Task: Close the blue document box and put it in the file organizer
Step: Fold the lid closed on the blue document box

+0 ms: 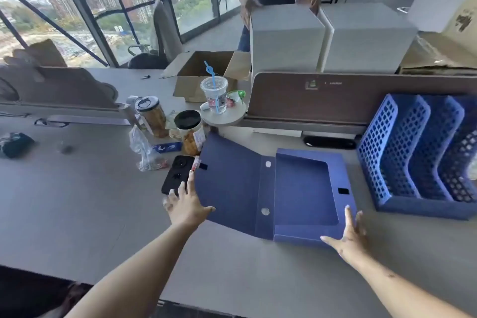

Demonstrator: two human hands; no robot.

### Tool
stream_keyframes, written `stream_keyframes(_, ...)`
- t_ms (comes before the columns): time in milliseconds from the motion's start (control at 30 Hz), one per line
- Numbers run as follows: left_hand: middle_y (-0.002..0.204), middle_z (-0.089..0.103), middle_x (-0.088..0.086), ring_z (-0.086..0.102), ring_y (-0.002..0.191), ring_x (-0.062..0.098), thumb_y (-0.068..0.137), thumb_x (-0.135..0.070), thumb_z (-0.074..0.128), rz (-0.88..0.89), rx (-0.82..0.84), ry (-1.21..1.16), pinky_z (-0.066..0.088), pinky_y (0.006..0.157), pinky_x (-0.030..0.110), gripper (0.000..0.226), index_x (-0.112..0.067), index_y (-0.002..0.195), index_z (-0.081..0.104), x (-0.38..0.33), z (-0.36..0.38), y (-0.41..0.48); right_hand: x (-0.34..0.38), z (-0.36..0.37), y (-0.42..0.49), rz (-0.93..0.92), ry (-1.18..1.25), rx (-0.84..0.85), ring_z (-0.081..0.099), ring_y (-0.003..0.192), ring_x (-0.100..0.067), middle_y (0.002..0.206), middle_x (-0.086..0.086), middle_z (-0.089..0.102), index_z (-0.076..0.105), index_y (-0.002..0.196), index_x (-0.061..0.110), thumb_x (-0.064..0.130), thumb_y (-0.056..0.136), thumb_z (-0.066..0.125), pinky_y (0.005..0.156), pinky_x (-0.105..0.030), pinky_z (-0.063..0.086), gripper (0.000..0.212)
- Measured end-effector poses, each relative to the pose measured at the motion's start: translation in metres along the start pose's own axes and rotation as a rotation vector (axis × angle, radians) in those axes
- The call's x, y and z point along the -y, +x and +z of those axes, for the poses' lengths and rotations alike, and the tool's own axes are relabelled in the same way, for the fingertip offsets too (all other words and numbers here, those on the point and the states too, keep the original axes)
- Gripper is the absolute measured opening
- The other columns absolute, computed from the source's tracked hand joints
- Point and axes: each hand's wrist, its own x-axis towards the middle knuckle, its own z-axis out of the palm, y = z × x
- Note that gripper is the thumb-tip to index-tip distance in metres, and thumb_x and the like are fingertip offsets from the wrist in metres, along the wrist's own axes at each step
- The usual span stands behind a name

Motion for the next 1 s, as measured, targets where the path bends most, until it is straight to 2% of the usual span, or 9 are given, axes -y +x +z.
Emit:
stream_keyframes(133, 0.137, 0.049, 0.005, 0.04, 0.128, 0.03, 0.075, -0.052, 0.071, -0.01, -0.003, -0.037, 0.03, 0.104, 0.044, 0.106, -0.025, 0.155, 0.008, 0.014, 0.003, -0.005, 0.001, 0.004, 0.002, 0.048, -0.029, -0.003, 0.01, 0.154, -0.032, 0.167, -0.007, -0.01, 0.001, 0.159, 0.012, 0.054, 0.073, 0.077, 0.122, -0.043, 0.02, 0.121)
stream_keyframes(367, 0.131, 0.057, -0.001, 0.048, 0.119, 0.023, 0.076, -0.027, 0.078, 0.137, -0.136, -0.32, 0.029, 0.097, 0.037, 0.091, -0.028, 0.151, 0.027, 0.014, -0.015, -0.013, 0.012, 0.011, 0.0, 0.008, -0.161, -0.014, 0.015, 0.153, -0.03, 0.168, -0.007, -0.002, 0.006, 0.158, 0.009, 0.065, 0.076, 0.067, 0.12, -0.04, 0.018, 0.116)
stream_keyframes(400, 0.127, 0.06, -0.001, 0.053, 0.113, 0.021, 0.076, -0.022, 0.078, 0.168, -0.13, -0.389, 0.031, 0.093, 0.034, 0.089, -0.029, 0.15, 0.029, 0.012, -0.019, -0.015, 0.014, 0.009, 0.0, 0.01, -0.156, 0.002, 0.016, 0.153, -0.031, 0.168, -0.006, -0.002, 0.007, 0.158, 0.01, 0.063, 0.077, 0.068, 0.12, -0.04, 0.019, 0.114)
stream_keyframes(467, 0.104, 0.063, -0.002, 0.062, 0.081, 0.011, 0.078, -0.011, 0.077, 0.223, -0.058, -0.577, 0.04, 0.079, 0.022, 0.084, -0.028, 0.148, 0.034, 0.006, -0.029, -0.018, 0.021, 0.002, 0.002, 0.019, -0.138, 0.025, 0.018, 0.152, -0.031, 0.168, -0.004, 0.0, 0.01, 0.158, 0.012, 0.055, 0.081, 0.068, 0.119, -0.04, 0.02, 0.106)
stream_keyframes(533, 0.094, 0.06, -0.001, 0.058, 0.064, 0.009, 0.08, -0.009, 0.075, 0.29, 0.015, -0.676, 0.046, 0.065, 0.015, 0.081, -0.031, 0.146, 0.036, -0.001, -0.037, -0.022, 0.03, -0.007, 0.006, 0.008, -0.09, -0.008, 0.02, 0.152, -0.03, 0.168, -0.002, 0.004, 0.017, 0.157, 0.015, 0.048, 0.084, 0.069, 0.119, -0.042, 0.022, 0.096)
stream_keyframes(667, 0.104, 0.063, -0.003, 0.061, 0.092, 0.008, 0.08, -0.024, 0.077, 0.413, 0.075, -0.67, 0.046, 0.071, 0.011, 0.076, -0.04, 0.143, 0.038, -0.024, -0.048, -0.027, 0.073, -0.032, 0.006, -0.215, 0.267, 0.119, 0.035, 0.147, -0.024, 0.163, 0.002, 0.029, 0.04, 0.149, 0.02, 0.03, 0.092, 0.065, 0.112, -0.035, 0.033, 0.064)
stream_keyframes(767, 0.127, 0.06, -0.013, 0.059, 0.111, 0.004, 0.077, -0.033, 0.078, 0.541, 0.132, -0.729, 0.051, 0.09, 0.024, 0.075, -0.047, 0.14, 0.04, -0.048, -0.051, -0.03, 0.116, -0.052, -0.005, -0.4, 0.428, 0.252, 0.047, 0.139, -0.014, 0.151, 0.001, 0.05, 0.05, 0.143, 0.023, 0.028, 0.094, 0.063, 0.109, -0.023, 0.035, 0.051)
stream_keyframes(900, 0.145, 0.045, -0.026, 0.051, 0.126, -0.001, 0.071, -0.052, 0.079, 0.658, 0.294, -0.739, 0.046, 0.102, 0.028, 0.081, -0.056, 0.14, 0.036, -0.084, -0.049, -0.038, 0.159, -0.086, -0.024, -0.535, 0.514, 0.286, 0.054, 0.118, 0.009, 0.136, 0.013, 0.058, 0.05, 0.143, 0.028, 0.033, 0.098, 0.055, 0.09, -0.003, 0.039, 0.045)
stream_keyframes(1000, 0.147, 0.042, -0.028, 0.04, 0.133, -0.009, 0.068, -0.061, 0.076, 0.753, 0.389, -0.665, 0.036, 0.11, 0.025, 0.086, -0.06, 0.141, 0.031, -0.112, -0.038, -0.044, 0.168, -0.105, -0.027, -0.559, 0.549, 0.289, 0.051, 0.112, 0.007, 0.12, 0.015, 0.057, 0.039, 0.149, 0.033, 0.041, 0.1, 0.047, 0.096, -0.012, 0.035, 0.051)
